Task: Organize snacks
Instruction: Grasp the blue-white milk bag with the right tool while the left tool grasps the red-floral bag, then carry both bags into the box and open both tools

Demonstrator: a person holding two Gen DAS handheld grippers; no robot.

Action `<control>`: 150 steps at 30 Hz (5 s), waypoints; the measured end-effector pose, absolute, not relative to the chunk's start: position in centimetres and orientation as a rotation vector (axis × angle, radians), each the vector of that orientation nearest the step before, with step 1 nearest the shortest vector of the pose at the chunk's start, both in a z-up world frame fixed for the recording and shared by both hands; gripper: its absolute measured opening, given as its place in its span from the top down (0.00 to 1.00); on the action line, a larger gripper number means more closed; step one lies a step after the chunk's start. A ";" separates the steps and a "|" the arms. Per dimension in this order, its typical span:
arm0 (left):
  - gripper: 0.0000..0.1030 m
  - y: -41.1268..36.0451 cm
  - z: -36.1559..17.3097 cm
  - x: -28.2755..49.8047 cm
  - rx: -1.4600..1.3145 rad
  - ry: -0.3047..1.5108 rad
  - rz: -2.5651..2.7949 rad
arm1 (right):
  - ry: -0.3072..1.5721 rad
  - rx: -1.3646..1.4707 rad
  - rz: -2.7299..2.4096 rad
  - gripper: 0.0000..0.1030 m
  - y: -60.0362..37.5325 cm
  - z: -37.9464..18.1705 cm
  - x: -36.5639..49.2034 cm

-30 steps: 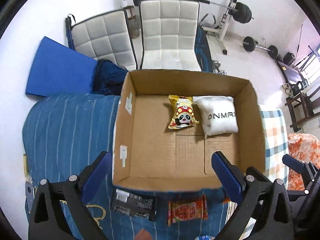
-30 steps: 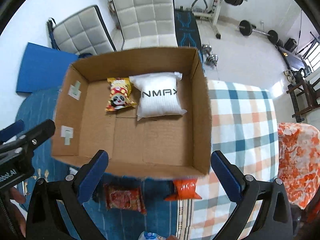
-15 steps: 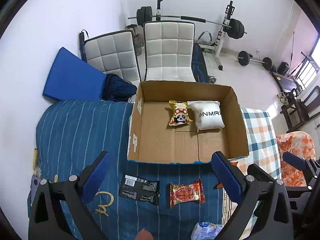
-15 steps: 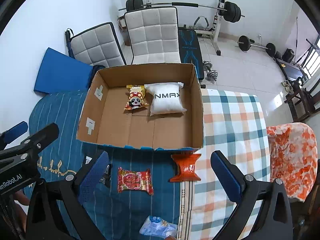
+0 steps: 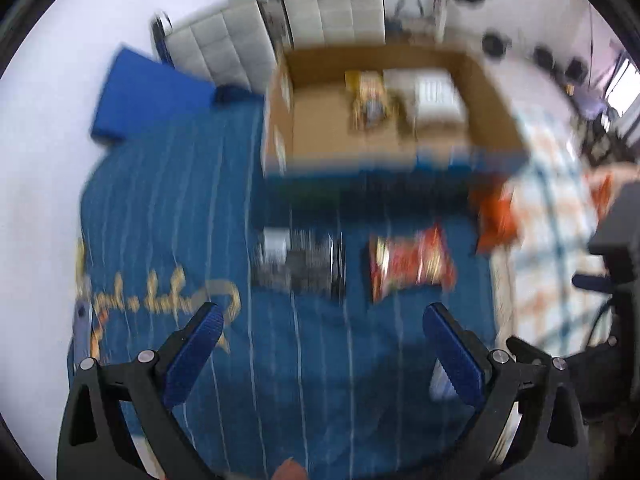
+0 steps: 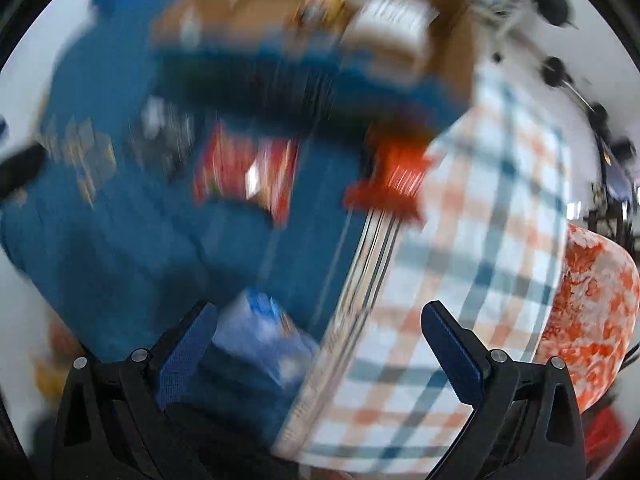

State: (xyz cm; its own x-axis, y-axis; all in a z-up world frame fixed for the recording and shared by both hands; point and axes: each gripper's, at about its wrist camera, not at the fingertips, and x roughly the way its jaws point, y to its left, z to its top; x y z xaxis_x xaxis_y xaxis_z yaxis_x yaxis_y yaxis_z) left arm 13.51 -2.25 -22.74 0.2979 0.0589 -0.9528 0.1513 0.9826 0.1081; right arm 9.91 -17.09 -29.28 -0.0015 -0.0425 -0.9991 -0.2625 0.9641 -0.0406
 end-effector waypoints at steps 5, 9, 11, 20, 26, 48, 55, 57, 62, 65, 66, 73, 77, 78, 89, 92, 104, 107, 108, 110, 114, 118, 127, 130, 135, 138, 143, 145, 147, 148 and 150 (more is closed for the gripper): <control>0.00 -1.8 -30.2 9.5 0.231 1.459 -0.032 | 1.709 -0.380 0.266 0.00 -14.8 -37.6 5.9; 0.00 -1.5 -33.5 7.7 0.247 1.535 -0.007 | 1.759 -0.465 0.320 0.00 -13.3 -41.4 3.8; 0.00 -1.4 -34.6 7.2 0.255 1.561 -0.001 | 1.777 -0.494 0.331 0.02 -13.0 -42.6 3.3; 0.01 -2.9 -34.7 10.4 0.339 1.522 -0.041 | 1.813 -0.444 0.269 0.38 -16.2 -43.4 3.3; 0.01 -9.0 -34.1 14.9 0.602 1.377 -0.217 | 1.798 -0.201 0.132 0.39 -23.7 -41.7 5.8; 0.15 -19.6 -42.9 19.5 0.986 1.482 -0.730 | 1.765 0.215 -0.002 0.39 -37.7 -39.8 4.5; 0.25 -16.7 -43.4 17.5 0.789 1.586 -0.597 | 1.756 0.209 0.010 0.39 -37.8 -39.6 4.5; 0.25 -15.2 -43.4 17.2 0.641 1.662 -0.513 | 1.755 0.208 0.016 0.39 -37.8 -39.6 4.4; 0.25 -8.9 -44.4 17.6 0.024 1.872 -0.356 | 1.757 0.220 0.031 0.39 -35.8 -39.7 5.2; 0.25 -6.7 -44.1 17.6 -0.100 1.857 -0.353 | 1.763 0.214 0.040 0.38 -33.9 -39.6 8.0; 0.25 -6.6 -43.7 17.4 -0.066 1.843 -0.376 | 1.765 0.209 0.044 0.38 -33.7 -39.5 7.9; 0.30 -12.3 -45.0 13.1 0.471 1.793 -0.468 | 1.783 0.178 0.061 0.38 -32.6 -41.3 9.6; 0.50 -12.8 -45.7 12.6 0.442 1.734 -0.352 | 1.776 0.190 0.047 0.38 -31.9 -41.1 9.5; 0.50 -12.1 -45.5 13.1 0.372 1.740 -0.323 | 1.772 0.208 0.038 0.38 -31.9 -41.0 9.3; 0.45 -5.7 -48.2 14.0 -0.024 1.798 -0.062 | 1.846 0.349 0.046 0.27 -31.4 -43.1 10.0; 0.45 -5.7 -48.8 14.4 0.029 1.801 -0.099 | 1.835 0.361 0.060 0.23 -31.6 -42.3 10.3; 0.53 -5.3 -44.6 11.0 -0.048 1.697 -0.017 | 1.775 0.168 -0.036 0.44 -26.8 -40.8 10.8; 0.52 -5.1 -44.3 10.8 -0.043 1.697 -0.006 | 1.770 0.241 -0.078 0.50 -26.5 -40.2 10.7; 0.53 -5.6 -44.6 11.1 -0.032 1.713 -0.006 | 1.765 0.260 -0.087 0.50 -26.4 -40.1 10.7; 0.53 -6.9 -45.3 12.1 -0.020 1.711 -0.006 | 1.760 0.257 -0.093 0.52 -25.8 -39.8 10.7; 0.54 -7.8 -45.0 12.1 0.027 1.681 -0.006 | 1.748 0.243 -0.080 0.57 -24.9 -38.8 10.7; 0.54 -7.7 -42.4 11.4 0.056 1.616 -0.006 | 1.707 0.202 -0.064 0.59 -23.8 -36.9 10.5; 0.54 -7.4 -31.9 10.5 0.095 1.398 -0.056 | 1.548 0.213 -0.028 0.60 -22.2 -27.8 9.8; 0.54 -7.7 -29.4 11.2 0.070 1.348 -0.070 | 1.485 0.226 -0.022 0.60 -22.0 -24.2 9.7; 0.54 -7.1 -26.1 12.2 0.021 1.287 -0.097 | 1.386 0.223 -0.042 0.60 -21.1 -18.9 9.8; 0.54 -6.7 -23.8 12.6 0.005 1.250 -0.107 | 1.346 0.225 -0.046 0.60 -21.7 -17.9 10.4; 0.54 -6.6 -20.4 13.5 -0.020 1.198 -0.123 | 1.304 0.238 -0.042 0.60 -22.4 -16.4 11.4; 0.54 -6.4 -19.6 14.2 -0.029 1.179 -0.127 | 1.295 0.243 -0.033 0.60 -22.1 -17.0 11.6; 0.54 -6.2 -19.0 15.2 -0.046 1.169 -0.139 | 1.292 0.253 -0.019 0.60 -21.9 -16.4 12.2; 0.54 -6.1 -18.6 15.8 -0.054 1.167 -0.148 | 1.293 0.264 -0.012 0.60 -21.7 -17.1 13.2; 0.54 -5.8 -17.9 17.3 -0.075 1.169 -0.163 | 1.297 0.286 0.004 0.60 -21.6 -17.1 14.6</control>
